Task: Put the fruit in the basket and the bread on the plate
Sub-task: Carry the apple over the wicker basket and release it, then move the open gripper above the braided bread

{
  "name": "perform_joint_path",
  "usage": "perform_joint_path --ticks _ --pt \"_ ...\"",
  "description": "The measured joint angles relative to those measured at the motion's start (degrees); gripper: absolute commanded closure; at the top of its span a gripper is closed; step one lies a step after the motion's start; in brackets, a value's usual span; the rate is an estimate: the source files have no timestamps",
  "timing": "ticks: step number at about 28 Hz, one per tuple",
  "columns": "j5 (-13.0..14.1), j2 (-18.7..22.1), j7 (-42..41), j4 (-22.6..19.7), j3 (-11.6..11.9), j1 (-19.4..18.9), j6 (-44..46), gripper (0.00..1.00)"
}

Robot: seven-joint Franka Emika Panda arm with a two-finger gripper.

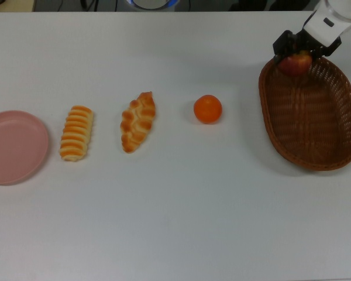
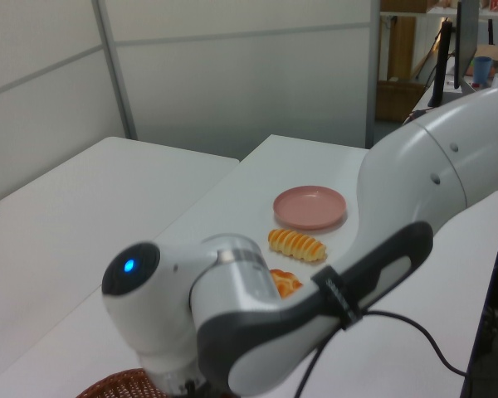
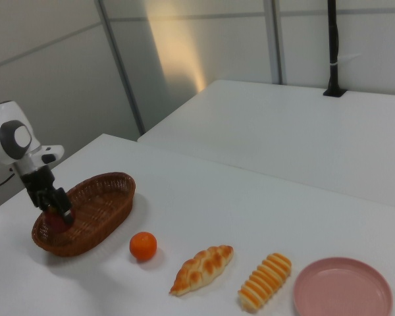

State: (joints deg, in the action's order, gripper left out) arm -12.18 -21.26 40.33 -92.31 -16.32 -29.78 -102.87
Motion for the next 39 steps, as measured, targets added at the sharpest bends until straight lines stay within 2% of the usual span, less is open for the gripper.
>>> perform_joint_path --ticks 9,18,22,27,33,39 --pt "-1.97 -1.55 2.28 0.03 0.01 -0.72 -0.01 0.0" --pt "-2.15 -1.58 3.26 0.27 0.14 -0.8 -0.01 0.0" --pt "-2.16 -0.93 3.66 0.52 1.16 0.09 0.0 0.0" --pt "-2.17 0.06 1.63 0.58 2.32 4.77 0.01 0.0" --pt "-2.16 1.69 -6.67 0.6 2.69 13.4 0.02 0.0" --pt "-1.49 3.2 -15.13 0.53 2.77 20.39 0.11 0.0"
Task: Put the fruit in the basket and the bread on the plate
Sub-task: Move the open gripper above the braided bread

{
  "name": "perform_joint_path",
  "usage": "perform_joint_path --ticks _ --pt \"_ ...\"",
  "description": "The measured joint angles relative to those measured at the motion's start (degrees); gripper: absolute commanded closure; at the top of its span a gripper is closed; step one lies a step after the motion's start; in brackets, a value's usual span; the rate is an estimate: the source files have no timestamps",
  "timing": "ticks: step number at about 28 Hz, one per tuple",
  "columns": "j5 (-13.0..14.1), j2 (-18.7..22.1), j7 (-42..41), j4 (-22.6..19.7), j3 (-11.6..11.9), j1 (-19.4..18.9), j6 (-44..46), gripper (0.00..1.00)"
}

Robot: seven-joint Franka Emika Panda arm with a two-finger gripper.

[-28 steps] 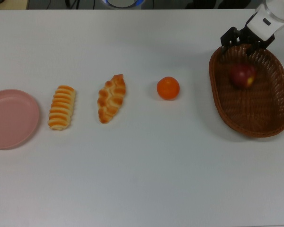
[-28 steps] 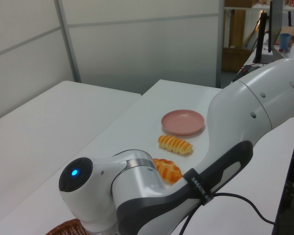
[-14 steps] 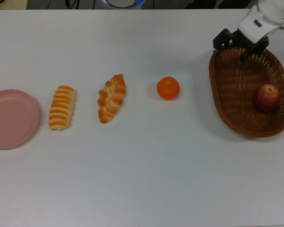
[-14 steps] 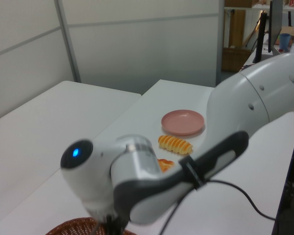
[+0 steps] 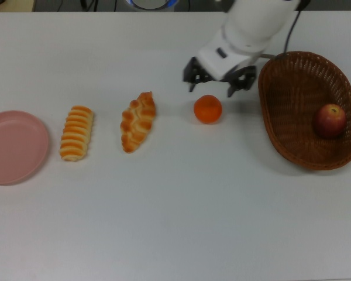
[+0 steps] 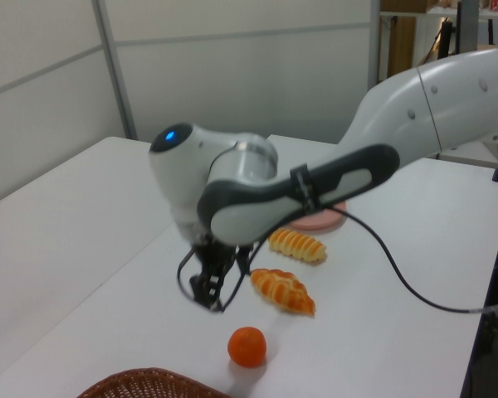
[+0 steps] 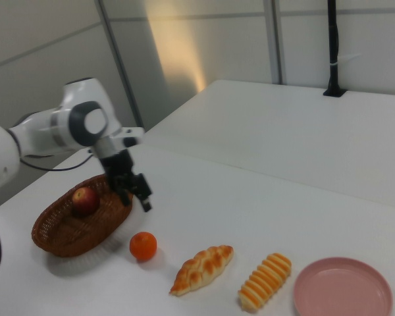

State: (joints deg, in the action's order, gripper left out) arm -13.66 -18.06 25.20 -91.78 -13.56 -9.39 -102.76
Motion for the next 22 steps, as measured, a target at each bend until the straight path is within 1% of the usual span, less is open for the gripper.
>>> perform_joint_path --ticks 6,8,14,18,22 --pt "0.04 0.02 -5.87 -0.31 0.05 6.8 -0.45 0.0" --pt "0.04 -0.08 -6.79 -1.2 0.06 9.34 -3.2 0.0" --pt "0.04 -0.83 -7.26 -4.65 0.09 14.59 -11.4 0.0" --pt "0.04 -1.56 -6.03 -6.14 0.1 15.85 -14.42 0.0" --pt "0.19 -2.0 2.44 -7.24 0.14 16.08 -16.44 0.0"
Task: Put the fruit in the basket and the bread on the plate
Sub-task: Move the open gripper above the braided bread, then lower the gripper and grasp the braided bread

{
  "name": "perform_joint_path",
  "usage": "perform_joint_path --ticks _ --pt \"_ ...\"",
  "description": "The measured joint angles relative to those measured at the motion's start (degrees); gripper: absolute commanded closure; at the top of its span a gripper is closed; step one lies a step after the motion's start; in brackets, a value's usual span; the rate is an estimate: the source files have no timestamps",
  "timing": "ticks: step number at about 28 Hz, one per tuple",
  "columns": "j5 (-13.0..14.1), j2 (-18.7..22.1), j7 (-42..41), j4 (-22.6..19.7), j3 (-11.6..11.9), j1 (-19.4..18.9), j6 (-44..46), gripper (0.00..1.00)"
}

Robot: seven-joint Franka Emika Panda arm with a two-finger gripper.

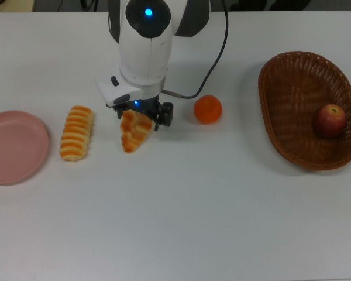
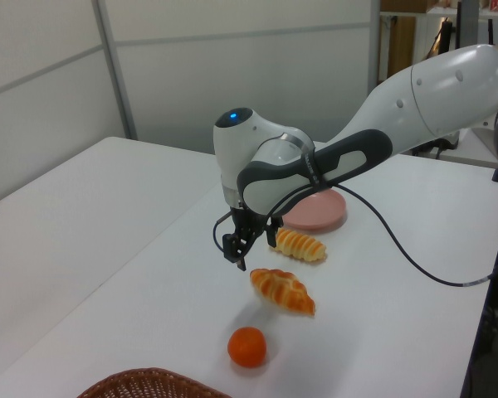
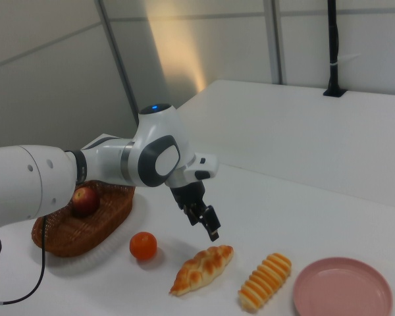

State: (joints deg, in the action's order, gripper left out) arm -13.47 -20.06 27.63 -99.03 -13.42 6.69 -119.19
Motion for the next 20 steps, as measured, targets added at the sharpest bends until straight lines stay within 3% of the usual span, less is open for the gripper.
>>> perform_joint_path --ticks 7,20 --pt "1.45 -0.11 12.11 -1.44 0.0 -0.11 -0.3 0.0" --pt "1.65 0.48 10.52 -5.45 -0.01 -0.15 -0.33 0.0"
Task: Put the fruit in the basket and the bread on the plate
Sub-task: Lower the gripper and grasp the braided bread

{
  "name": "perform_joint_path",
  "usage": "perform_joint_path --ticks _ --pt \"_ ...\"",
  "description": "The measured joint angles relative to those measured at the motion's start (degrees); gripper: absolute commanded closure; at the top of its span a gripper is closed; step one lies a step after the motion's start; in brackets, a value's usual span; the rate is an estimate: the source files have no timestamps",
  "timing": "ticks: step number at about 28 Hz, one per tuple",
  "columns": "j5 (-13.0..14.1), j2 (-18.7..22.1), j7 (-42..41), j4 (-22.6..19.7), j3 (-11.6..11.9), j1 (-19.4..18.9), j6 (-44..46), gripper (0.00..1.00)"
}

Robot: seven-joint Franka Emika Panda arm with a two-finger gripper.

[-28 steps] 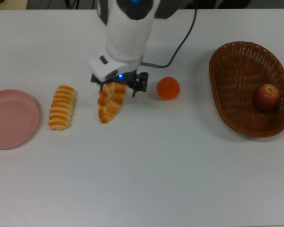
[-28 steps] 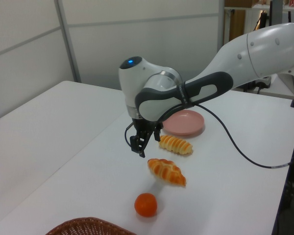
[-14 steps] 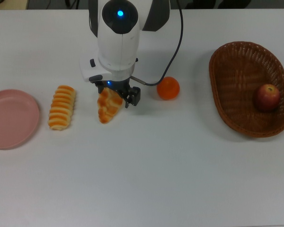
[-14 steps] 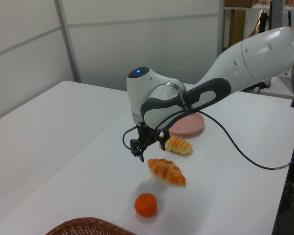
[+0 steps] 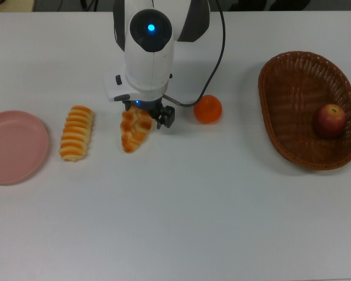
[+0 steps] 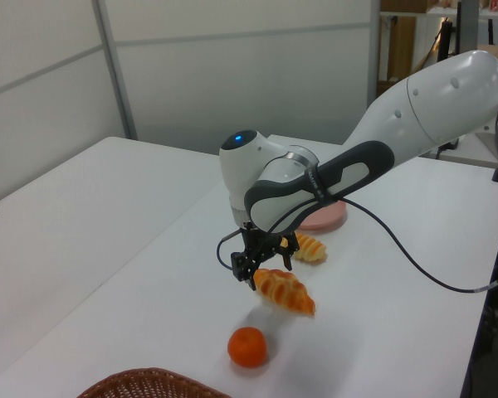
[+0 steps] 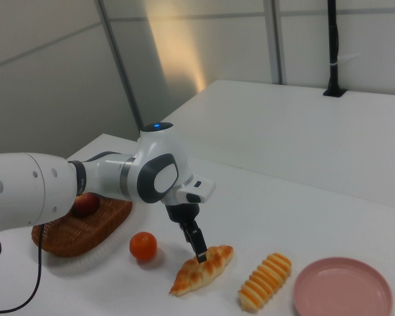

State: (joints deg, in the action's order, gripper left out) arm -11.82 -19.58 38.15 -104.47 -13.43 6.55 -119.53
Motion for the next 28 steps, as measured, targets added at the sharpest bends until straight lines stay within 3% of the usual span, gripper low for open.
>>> perform_joint_path --ticks 9,19,23,25,27,28 --pt "-0.34 1.03 -6.63 -1.48 0.14 2.19 -0.58 0.0" --pt "-7.5 -0.69 -5.73 -5.79 0.12 2.04 -7.59 0.0" --pt "-8.64 -1.43 -4.42 -5.89 0.09 1.63 -8.03 0.0" --pt "-8.8 -1.47 -4.0 -5.88 0.09 1.54 -8.03 0.1" --pt "-8.81 -1.46 -3.89 -5.84 0.09 1.54 -8.03 0.35" --pt "-8.81 -1.46 -3.87 -5.8 0.09 1.55 -8.03 0.8"
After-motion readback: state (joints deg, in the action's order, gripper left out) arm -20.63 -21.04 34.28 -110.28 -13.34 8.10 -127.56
